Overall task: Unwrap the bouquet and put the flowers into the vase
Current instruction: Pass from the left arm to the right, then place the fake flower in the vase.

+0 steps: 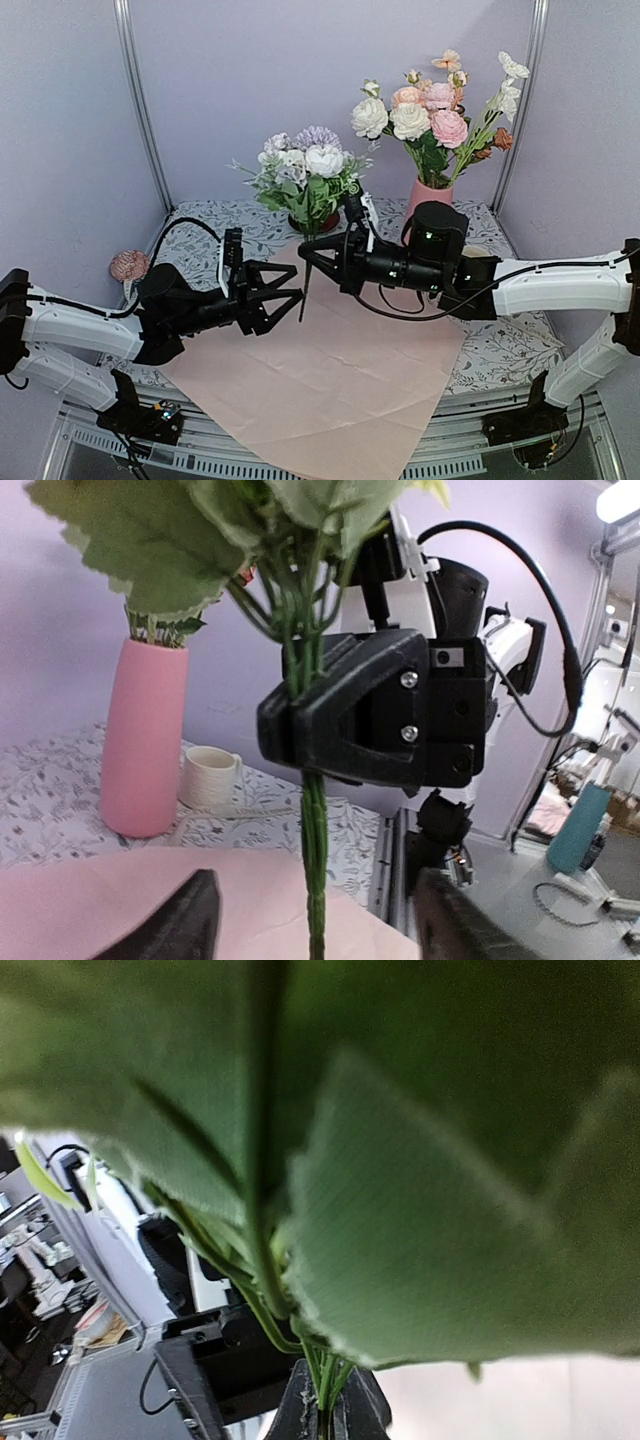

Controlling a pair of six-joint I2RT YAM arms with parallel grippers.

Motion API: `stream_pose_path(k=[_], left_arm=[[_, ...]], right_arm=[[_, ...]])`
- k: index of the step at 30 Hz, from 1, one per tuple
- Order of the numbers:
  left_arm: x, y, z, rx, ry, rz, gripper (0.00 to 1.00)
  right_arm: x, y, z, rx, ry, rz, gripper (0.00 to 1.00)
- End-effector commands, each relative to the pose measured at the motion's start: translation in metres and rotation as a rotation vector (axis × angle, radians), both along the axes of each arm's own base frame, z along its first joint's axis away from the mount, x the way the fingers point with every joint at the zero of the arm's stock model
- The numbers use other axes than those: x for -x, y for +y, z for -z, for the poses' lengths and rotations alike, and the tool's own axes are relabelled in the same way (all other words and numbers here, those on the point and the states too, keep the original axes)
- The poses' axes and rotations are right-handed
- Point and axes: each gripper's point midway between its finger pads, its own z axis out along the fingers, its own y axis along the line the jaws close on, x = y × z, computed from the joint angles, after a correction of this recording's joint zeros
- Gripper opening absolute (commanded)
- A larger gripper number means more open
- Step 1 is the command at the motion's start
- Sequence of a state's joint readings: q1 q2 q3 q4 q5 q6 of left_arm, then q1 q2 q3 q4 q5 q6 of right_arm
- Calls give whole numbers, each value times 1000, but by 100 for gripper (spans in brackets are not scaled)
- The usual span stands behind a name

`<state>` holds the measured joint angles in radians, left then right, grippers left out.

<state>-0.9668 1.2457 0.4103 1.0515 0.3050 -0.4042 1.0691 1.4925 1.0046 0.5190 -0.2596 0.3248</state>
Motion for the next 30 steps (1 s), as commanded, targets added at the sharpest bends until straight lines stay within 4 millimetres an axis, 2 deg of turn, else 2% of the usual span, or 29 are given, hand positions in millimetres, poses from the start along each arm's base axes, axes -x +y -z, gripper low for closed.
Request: stream_pose_path(k=[1,4,10,13,17,19,22,30], left_arm=[[-5,8,-1,10,1,-63,81],[-6,13,-2,2,-11,-87,85],[-9,14,-7,-38,-43,-110,86],[-13,14,-6,-46,-47,-129,84],[-14,11,-6,-43,-46,-119,84],[-14,9,-4,-46,-40,-113,83],[-13,9,-5,-42,-34,-109,83],[-11,19,-9,-23,-26,-127,83]], right_arm=[[-25,-43,-14,65,-61,250,3],[-48,-87,-11,154,-128,481,3],[-91,-201,-20,251,-191,887,2],[-101,-255,-43,199,-206,1043,2],[-101,-308,-82,60,-266,1188,2],[-101,-321,-99,8,-310,1224,2],[-103,-326,-118,-43,-383,1266,2],[-130,-318,-137,-82,-487,1314,2]])
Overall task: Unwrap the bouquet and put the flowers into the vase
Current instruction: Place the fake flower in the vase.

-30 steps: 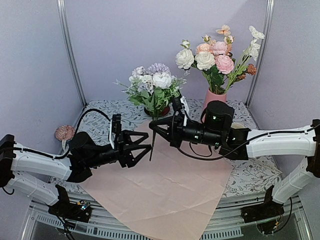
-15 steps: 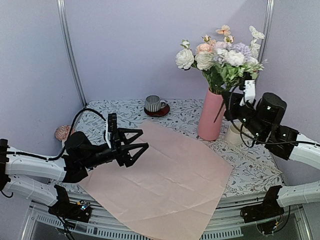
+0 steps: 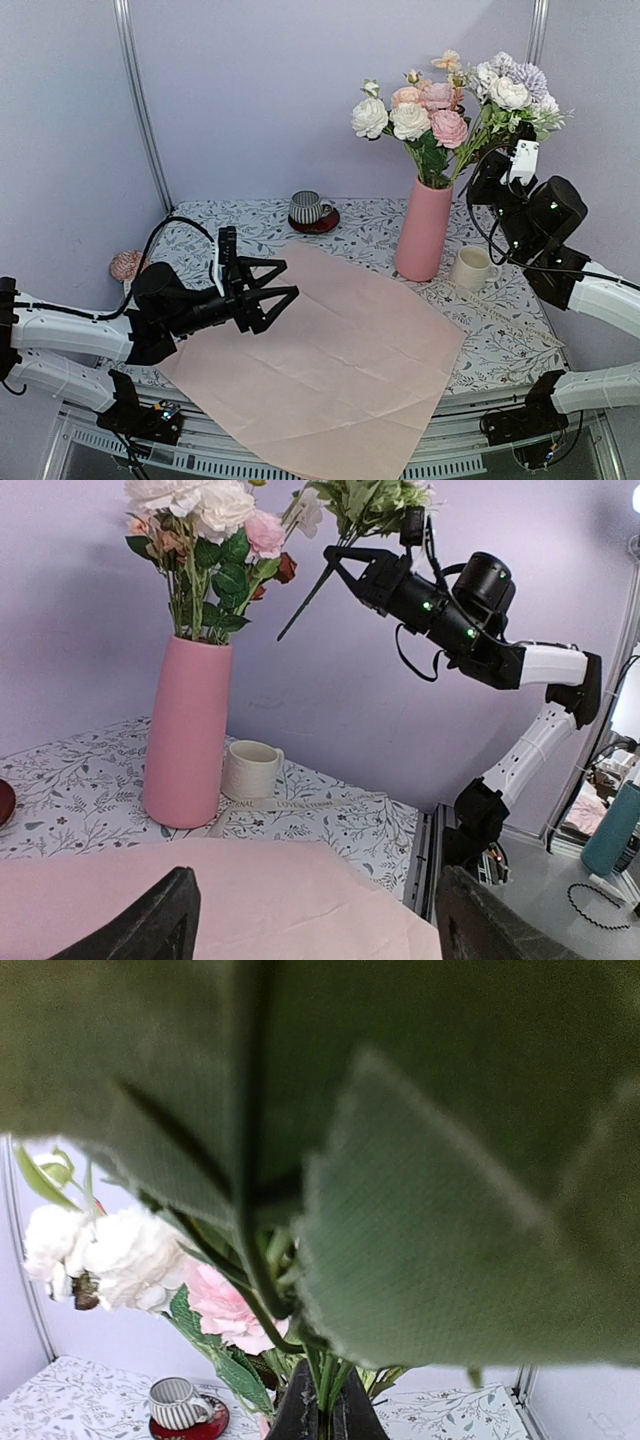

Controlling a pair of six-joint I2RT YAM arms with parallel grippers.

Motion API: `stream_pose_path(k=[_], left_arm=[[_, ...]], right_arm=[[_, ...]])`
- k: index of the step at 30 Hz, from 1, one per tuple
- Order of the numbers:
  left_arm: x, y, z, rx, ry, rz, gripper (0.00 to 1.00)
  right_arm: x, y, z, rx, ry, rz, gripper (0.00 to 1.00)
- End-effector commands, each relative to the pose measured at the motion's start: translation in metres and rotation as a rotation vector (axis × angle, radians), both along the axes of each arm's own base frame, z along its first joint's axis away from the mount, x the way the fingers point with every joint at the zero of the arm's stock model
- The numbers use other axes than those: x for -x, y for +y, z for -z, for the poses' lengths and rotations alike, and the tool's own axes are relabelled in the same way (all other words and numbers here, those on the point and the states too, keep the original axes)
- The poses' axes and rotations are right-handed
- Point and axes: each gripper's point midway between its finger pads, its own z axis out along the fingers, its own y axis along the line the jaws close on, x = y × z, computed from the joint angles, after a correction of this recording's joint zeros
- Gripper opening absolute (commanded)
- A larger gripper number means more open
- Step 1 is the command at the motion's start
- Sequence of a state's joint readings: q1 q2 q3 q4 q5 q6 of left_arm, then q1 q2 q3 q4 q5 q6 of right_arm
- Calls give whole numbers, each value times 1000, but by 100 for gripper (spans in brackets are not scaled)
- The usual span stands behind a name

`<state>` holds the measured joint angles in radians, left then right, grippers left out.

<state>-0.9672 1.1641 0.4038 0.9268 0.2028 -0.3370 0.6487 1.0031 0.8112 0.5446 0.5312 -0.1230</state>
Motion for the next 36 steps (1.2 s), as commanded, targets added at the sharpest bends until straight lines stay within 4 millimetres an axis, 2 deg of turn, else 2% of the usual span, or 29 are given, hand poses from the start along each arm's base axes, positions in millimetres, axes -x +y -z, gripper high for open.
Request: stream_pose_path(k=[1,7,16,28,36], left_arm=[[1,8,-11,32,-8,-20,83],[2,18,-9,36,0,-46,83],[1,21,-9,33,2,-62,83],[0,25,-9,26,3,-80,83],[-1,24,-10,28,3,-79,83]], right_arm=[[-5,-7,-35,-29,-125,39,2],[-24,-9,-32,-46,-128,47,2],[-52,-11,-19,-92,-119,-20,2],[-76,-6,0,-104,-80,-84,2],[-87,4,22,-85,-64,-118,2]])
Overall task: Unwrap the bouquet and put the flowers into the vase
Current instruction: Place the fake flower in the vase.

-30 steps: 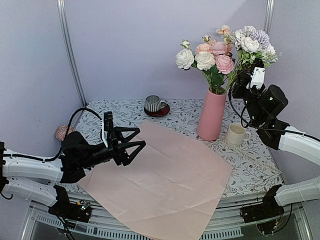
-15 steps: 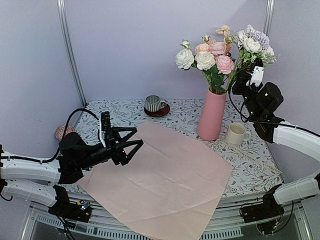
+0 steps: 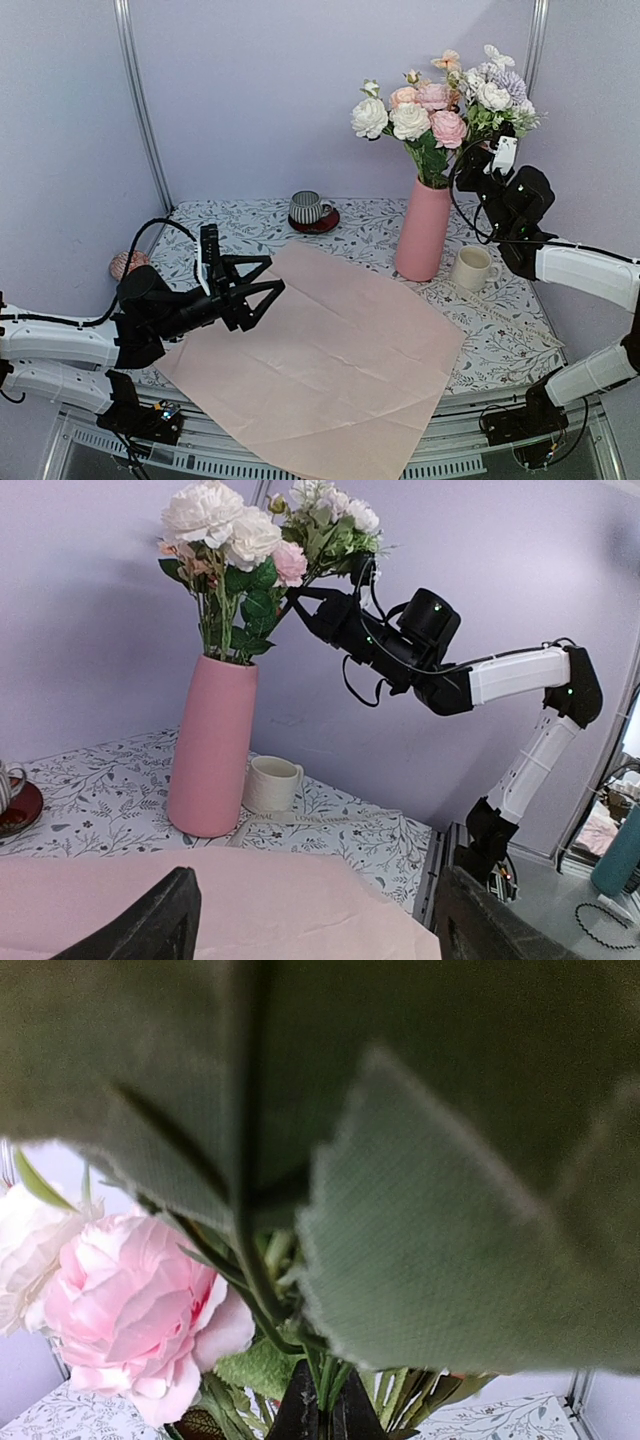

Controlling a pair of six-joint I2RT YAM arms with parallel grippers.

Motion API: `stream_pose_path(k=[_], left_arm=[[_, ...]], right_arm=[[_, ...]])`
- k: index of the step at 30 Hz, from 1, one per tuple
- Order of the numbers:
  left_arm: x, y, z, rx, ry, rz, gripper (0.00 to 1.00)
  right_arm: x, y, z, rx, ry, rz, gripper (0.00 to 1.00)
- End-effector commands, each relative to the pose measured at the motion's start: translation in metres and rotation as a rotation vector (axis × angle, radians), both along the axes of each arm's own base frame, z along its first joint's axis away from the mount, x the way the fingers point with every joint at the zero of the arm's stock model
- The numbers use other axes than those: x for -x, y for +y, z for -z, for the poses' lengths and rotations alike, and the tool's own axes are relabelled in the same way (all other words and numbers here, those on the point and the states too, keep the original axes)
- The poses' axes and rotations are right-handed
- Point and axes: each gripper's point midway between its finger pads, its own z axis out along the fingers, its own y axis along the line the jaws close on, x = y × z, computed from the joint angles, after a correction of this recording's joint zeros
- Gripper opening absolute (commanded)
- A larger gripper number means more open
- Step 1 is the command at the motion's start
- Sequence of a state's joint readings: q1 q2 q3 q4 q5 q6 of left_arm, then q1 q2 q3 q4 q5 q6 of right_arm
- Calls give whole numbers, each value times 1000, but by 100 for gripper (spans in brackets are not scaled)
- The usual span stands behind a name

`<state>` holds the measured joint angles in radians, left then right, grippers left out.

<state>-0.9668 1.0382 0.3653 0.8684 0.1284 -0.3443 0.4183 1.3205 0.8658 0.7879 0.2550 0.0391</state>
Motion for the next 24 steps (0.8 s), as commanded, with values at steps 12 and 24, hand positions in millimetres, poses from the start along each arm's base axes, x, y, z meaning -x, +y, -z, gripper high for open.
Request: stream_pose_path(k=[12,24], left_arm=[[-2,0,2,-21,-5,-11,83],[-3,0,4,-21,-1,-13,83]], right_arm=[[-16,16,50,3,57,-67,2],[-21,20,83,37,133,-77,5]])
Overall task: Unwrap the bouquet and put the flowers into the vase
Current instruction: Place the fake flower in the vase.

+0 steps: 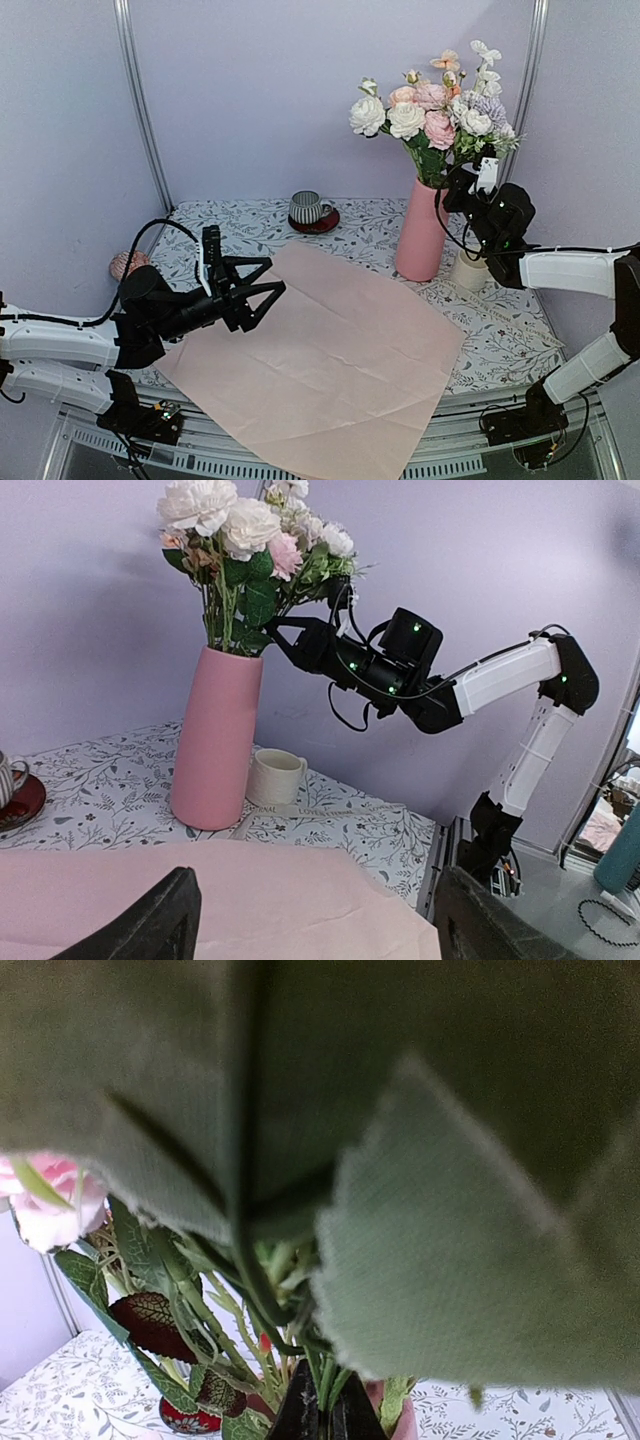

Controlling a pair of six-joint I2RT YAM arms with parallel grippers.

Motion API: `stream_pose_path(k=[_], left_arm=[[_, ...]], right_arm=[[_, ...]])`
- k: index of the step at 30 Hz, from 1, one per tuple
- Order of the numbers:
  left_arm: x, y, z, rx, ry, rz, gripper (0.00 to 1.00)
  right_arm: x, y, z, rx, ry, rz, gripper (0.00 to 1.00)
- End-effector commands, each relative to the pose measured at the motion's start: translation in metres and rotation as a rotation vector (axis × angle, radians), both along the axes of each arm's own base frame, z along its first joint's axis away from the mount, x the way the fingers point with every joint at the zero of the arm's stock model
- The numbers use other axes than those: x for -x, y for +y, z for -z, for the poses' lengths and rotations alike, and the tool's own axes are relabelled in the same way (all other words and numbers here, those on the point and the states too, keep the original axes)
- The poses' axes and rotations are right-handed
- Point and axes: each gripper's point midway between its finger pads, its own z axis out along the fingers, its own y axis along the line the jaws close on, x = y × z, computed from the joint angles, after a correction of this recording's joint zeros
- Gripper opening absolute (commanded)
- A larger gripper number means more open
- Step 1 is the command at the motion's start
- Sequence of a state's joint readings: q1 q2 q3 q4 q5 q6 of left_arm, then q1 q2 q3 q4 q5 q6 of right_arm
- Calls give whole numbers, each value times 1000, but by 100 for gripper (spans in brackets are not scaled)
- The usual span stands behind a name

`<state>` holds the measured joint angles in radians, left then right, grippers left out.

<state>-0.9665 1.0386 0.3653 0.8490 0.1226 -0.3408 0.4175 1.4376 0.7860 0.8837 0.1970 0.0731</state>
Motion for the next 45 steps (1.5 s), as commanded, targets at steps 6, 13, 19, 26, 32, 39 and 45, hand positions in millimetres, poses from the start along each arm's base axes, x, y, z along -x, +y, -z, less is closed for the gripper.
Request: stream_pose_path(k=[6,13,19,26,32,39,45], left_arm=[[-3,0,3,-15,-6,-14,83],[-2,0,4,-11,-1,-7,83],[-1,1,6,-8,6,-3,83],[0,3,9,-3,12,-6,83],[1,5,10,0,13,-8,83],[2,8,13,6,15,-11,83],[2,8,14,7,20,-9,83]], right_arm=[[2,0,12,26,35,-9,26],[12,-5,0,24,23,-7,26],[13,-5,2,41,53,-10,27],[10,0,24,73,128,-28,26],[9,2,54,124,242,-42,26],[12,0,80,187,363,-34,26],[20,-3,86,180,389,-42,27]])
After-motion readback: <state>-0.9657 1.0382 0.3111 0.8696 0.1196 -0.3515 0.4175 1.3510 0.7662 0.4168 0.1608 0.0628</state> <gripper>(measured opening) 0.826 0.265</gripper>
